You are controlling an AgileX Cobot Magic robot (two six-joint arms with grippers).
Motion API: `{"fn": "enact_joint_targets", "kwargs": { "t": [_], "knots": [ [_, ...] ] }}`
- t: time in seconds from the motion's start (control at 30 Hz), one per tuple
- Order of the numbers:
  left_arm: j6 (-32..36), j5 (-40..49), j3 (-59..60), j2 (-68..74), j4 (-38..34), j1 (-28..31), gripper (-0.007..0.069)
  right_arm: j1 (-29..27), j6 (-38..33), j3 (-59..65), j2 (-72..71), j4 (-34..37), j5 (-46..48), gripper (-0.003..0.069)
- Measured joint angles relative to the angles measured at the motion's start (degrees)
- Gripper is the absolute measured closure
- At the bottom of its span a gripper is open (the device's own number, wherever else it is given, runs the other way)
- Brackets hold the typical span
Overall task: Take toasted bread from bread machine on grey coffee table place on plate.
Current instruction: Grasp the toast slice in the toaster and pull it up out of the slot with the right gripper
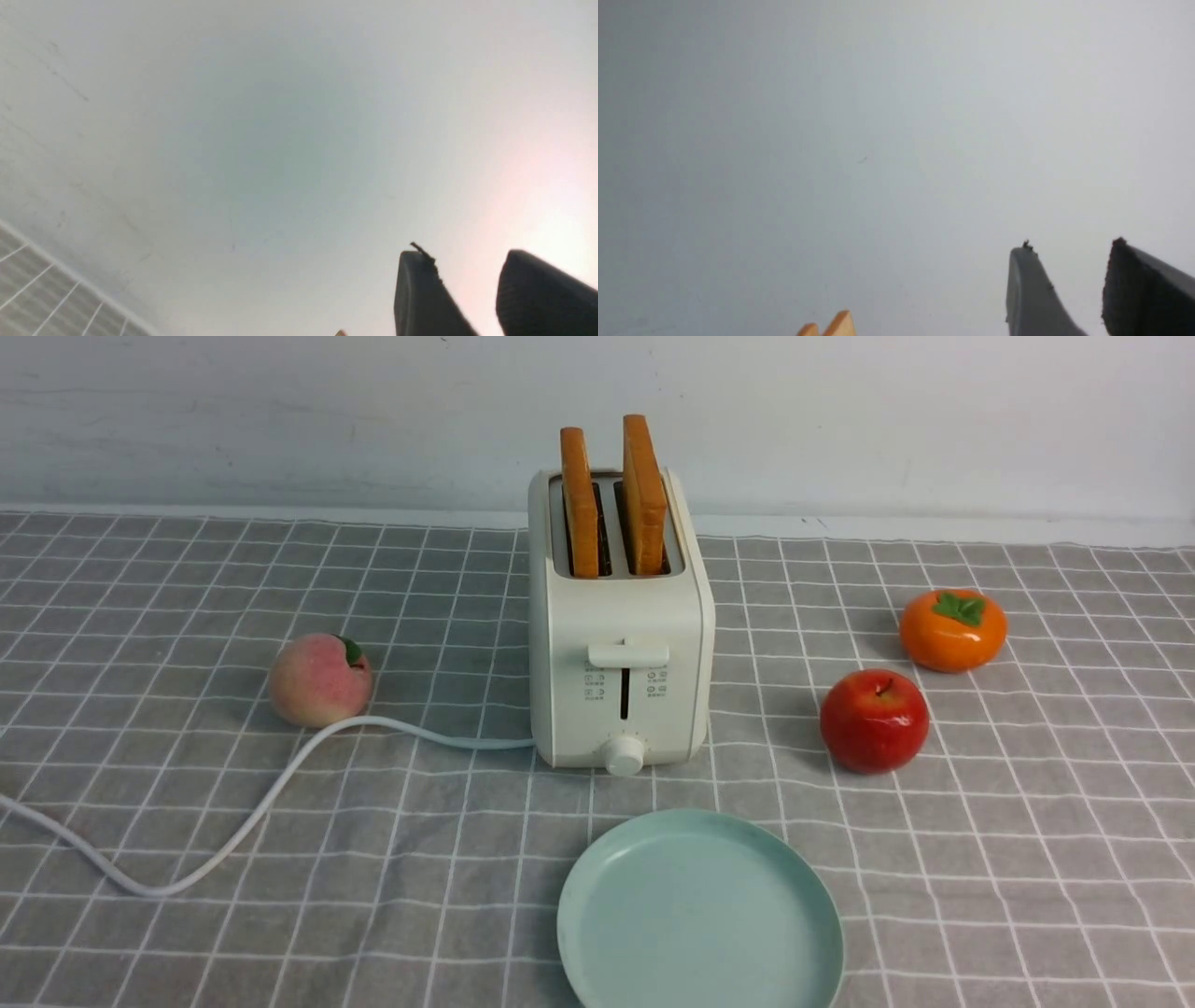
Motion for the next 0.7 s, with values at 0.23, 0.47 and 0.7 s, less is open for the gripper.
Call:
{"fn": "enact_joint_targets", "kwargs": {
  "t": [0.23,0.47,0.7],
  "knots": [
    [5.9,12.2,-21.3,9.6,2.6,0.0,0.0386,0.0,1.3,-27.5,10.0,0.2,26.9,0.0419],
    [6.9,40.6,-42.7,29.5,3.3,0.0,0.0386,0.0,1.4,-42.3,24.6,-1.5,43.0,0.0419],
    [7.1,67.2,-54.4,46.0,-4.8,0.0,0.0386,1.2,1.8,-40.0,31.0,-3.2,47.5,0.0419]
  ]
}}
